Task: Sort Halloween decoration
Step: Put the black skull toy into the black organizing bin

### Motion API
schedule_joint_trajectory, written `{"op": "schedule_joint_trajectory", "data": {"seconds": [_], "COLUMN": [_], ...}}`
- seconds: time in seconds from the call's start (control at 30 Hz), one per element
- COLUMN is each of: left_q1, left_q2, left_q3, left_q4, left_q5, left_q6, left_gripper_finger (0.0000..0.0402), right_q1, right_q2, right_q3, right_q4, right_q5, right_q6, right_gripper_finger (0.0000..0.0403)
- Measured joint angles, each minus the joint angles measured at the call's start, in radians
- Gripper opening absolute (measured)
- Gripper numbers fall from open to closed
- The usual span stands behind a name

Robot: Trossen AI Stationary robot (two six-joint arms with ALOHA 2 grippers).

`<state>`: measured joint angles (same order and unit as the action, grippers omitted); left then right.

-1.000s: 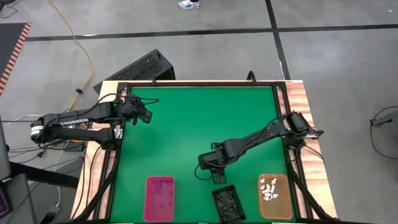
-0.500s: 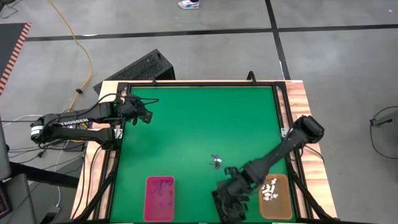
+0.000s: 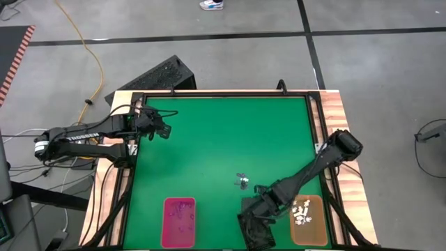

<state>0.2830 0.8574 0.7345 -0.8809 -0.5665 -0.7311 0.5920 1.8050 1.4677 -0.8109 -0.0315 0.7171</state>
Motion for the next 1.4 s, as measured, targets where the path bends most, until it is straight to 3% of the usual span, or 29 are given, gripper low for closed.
{"op": "schedule_joint_trajectory", "data": {"seconds": [0.27, 0.47, 0.8, 0.97, 1.4], "left_q1": [0.0, 0.0, 0.0, 0.0, 0.0], "left_q2": [0.0, 0.0, 0.0, 0.0, 0.0], "left_q3": [0.0, 0.0, 0.0, 0.0, 0.0], "left_q4": [0.001, 0.003, 0.004, 0.004, 0.007], "left_q5": [0.02, 0.063, 0.091, 0.091, 0.091], "left_q6": [-0.012, 0.051, 0.126, 0.134, 0.134], "left_gripper_finger": [0.0219, 0.0219, 0.0219, 0.0219, 0.0219], "right_q1": [-0.167, -0.274, -0.3, -0.307, -0.319], "right_q2": [0.0, 0.015, 0.165, 0.165, 0.165], "right_q3": [0.0, 0.0, -0.001, -0.001, -0.016], "right_q4": [-0.042, -0.046, -0.043, -0.08, -0.074], "right_q5": [0.077, 0.091, -0.035, 0.02, 0.039], "right_q6": [0.37, 0.509, 0.554, 0.566, 0.533], "right_gripper_finger": [0.0214, 0.0214, 0.0214, 0.0214, 0.0203]}}
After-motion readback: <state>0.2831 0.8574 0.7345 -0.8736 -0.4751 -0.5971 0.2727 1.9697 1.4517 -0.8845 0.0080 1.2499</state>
